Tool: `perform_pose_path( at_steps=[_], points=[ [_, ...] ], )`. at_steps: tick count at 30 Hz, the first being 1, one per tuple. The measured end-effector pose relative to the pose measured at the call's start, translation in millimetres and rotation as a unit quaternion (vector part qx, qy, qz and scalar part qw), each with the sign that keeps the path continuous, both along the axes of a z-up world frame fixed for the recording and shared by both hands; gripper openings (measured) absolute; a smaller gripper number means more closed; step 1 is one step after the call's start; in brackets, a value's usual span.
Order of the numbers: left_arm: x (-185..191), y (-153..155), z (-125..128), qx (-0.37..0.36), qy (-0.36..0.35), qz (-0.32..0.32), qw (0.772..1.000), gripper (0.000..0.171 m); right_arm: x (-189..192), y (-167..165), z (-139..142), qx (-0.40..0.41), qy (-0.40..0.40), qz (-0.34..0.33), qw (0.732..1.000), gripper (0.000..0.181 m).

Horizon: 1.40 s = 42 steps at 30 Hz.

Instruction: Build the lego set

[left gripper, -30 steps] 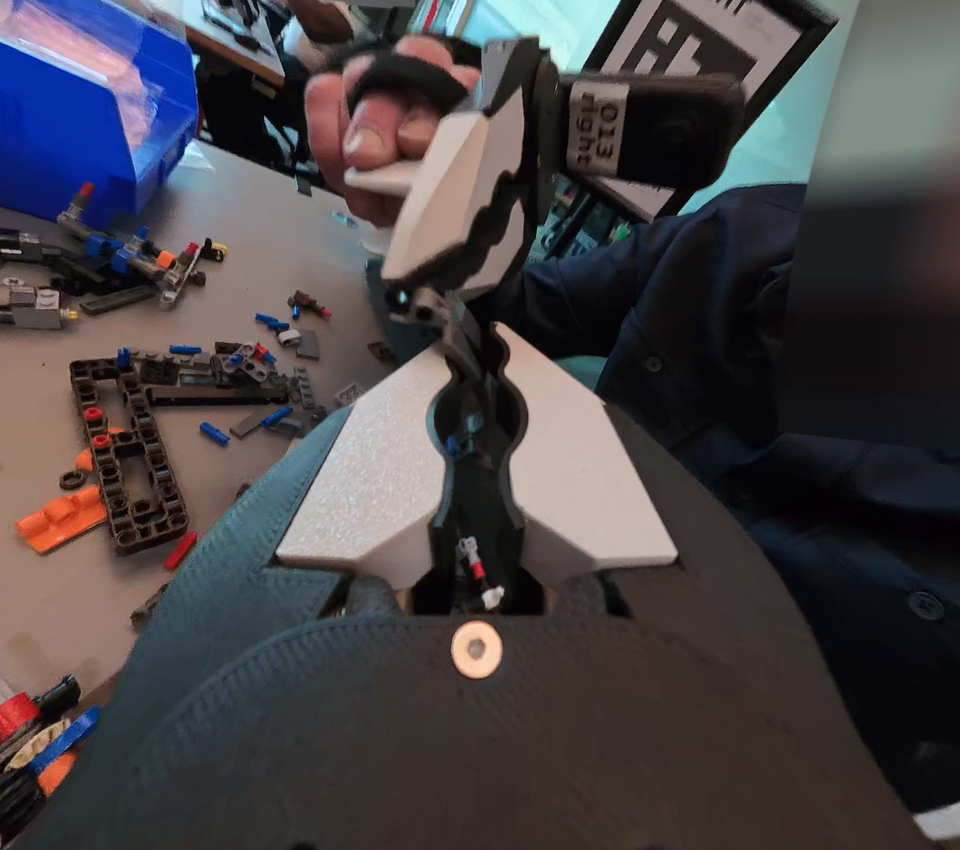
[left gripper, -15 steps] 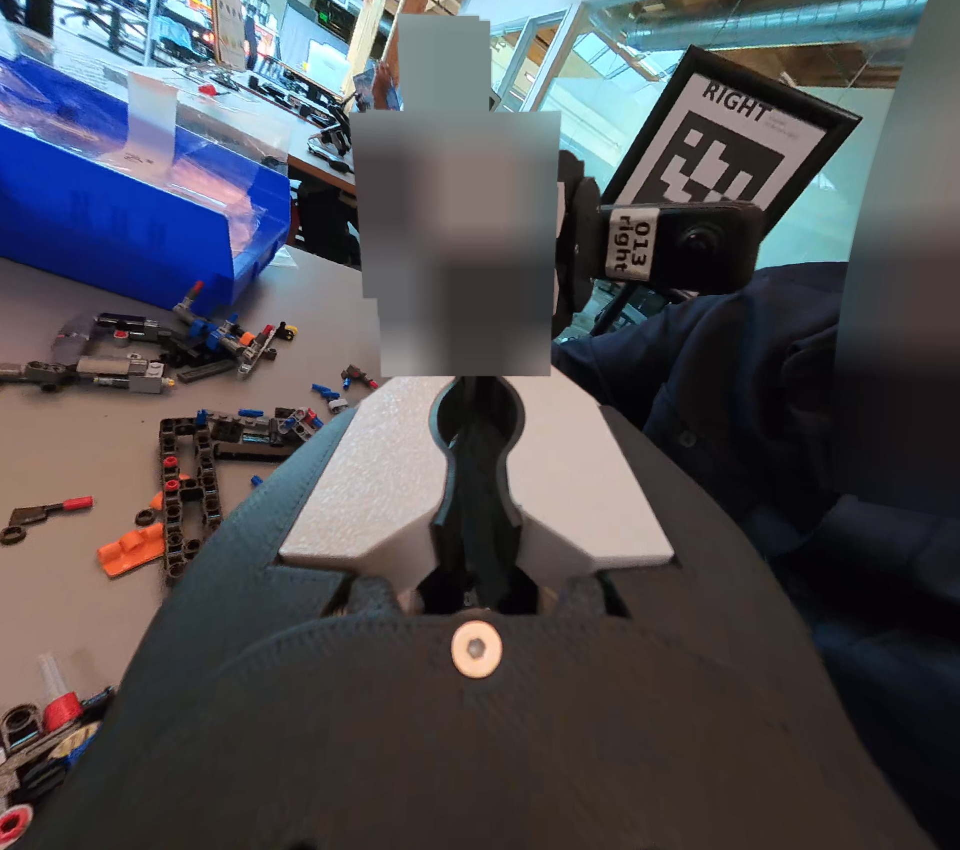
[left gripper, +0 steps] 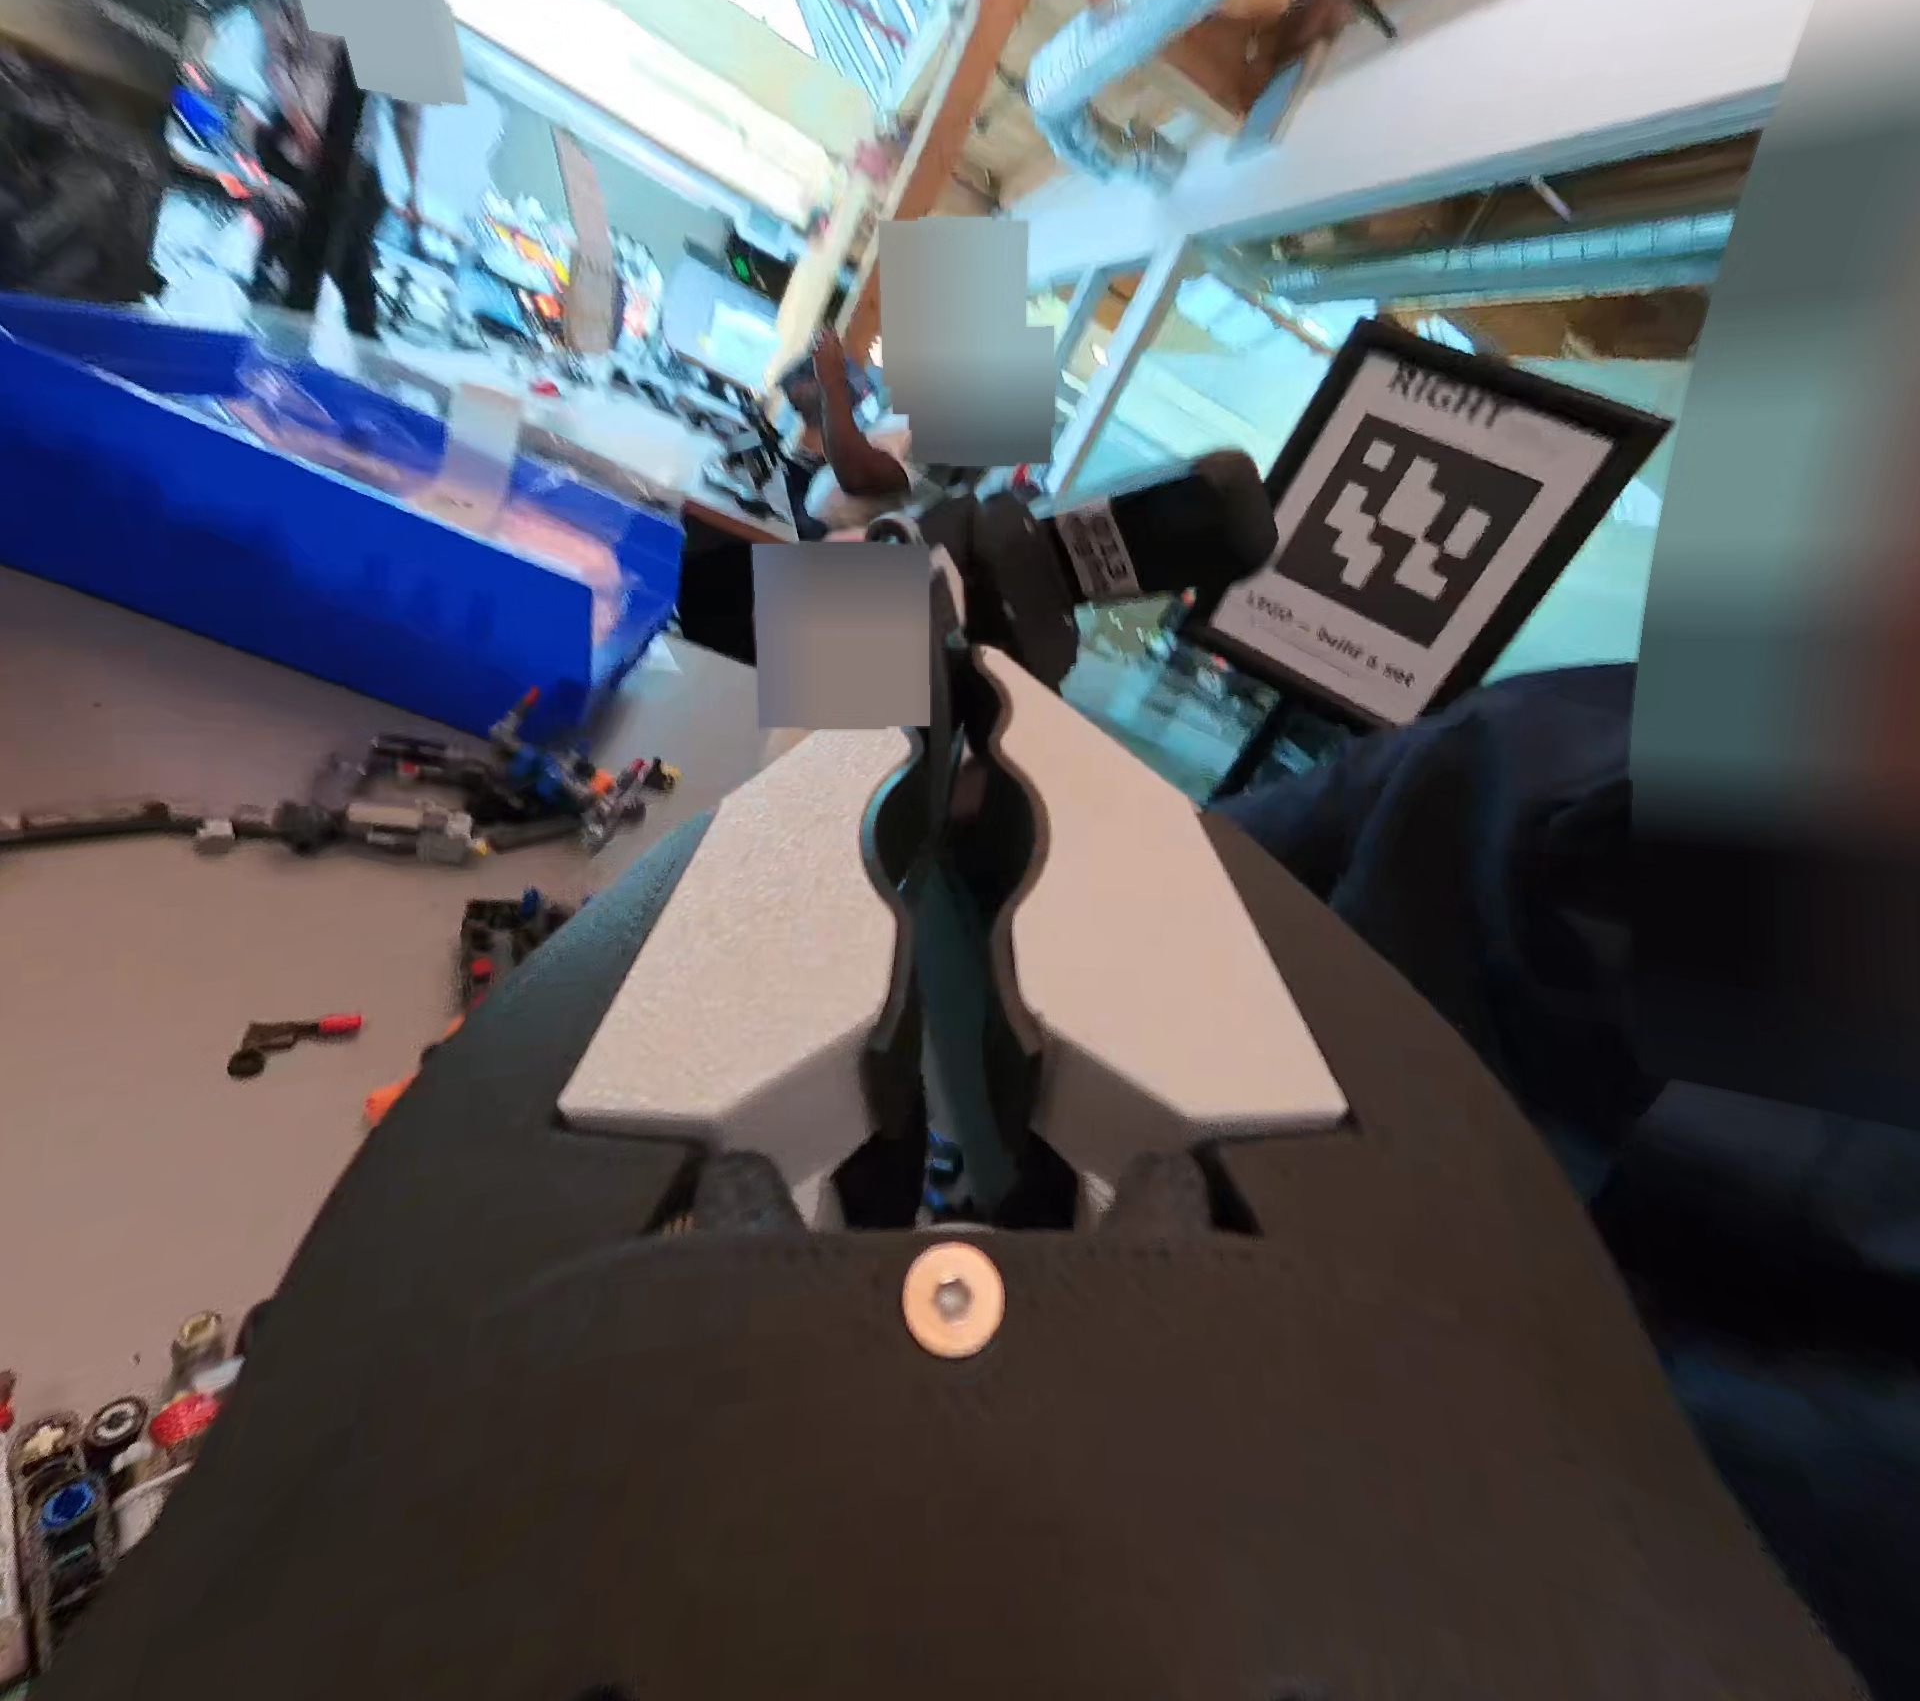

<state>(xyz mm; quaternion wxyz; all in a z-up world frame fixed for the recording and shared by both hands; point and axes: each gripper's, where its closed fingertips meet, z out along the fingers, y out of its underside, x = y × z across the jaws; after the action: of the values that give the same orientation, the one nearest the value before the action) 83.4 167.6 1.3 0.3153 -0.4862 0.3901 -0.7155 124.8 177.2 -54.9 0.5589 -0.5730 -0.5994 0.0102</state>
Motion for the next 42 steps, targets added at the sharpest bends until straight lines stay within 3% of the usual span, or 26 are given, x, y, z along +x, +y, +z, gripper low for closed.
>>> perform_pose_path(
  at_steps=[4, 11, 13, 16, 19, 23, 35, 42],
  points=[
    [11, -7, -16, 0.019, 0.029, -0.015, 0.999, 0.0, 10, -6, -43, -0.128, -0.035, 0.031, 0.991, 0.004],
    [17, -10, -24, 0.037, 0.054, -0.015, 0.998, 0.0, 18, -12, -88, -0.218, -0.099, 0.03, 0.97, 0.02],
    [20, -9, -30, 0.045, 0.068, -0.009, 0.997, 0.0, 15, -4, -74, -0.188, -0.073, 0.02, 0.979, 0.014],
    [27, -13, -40, 0.068, 0.1, -0.006, 0.993, 0.0, 3, -2, -31, -0.189, 0.051, 0.031, 0.98, 0.011],
    [37, -15, -57, 0.12, 0.152, 0.013, 0.981, 0.0, -3, -6, 6, -0.216, 0.173, 0.061, 0.959, 0.007],
    [45, -20, -71, 0.172, 0.193, 0.021, 0.966, 0.0, -5, -11, 14, -0.289, 0.242, 0.092, 0.922, 0.012],
    [49, -26, -75, 0.252, 0.204, 0.036, 0.946, 0.0, -7, -20, 11, -0.357, 0.253, 0.121, 0.891, 0.001],
    [52, -31, -78, 0.287, 0.213, 0.041, 0.933, 0.002, -10, -26, 6, -0.364, 0.221, 0.123, 0.896, 0.001]
  ],
)
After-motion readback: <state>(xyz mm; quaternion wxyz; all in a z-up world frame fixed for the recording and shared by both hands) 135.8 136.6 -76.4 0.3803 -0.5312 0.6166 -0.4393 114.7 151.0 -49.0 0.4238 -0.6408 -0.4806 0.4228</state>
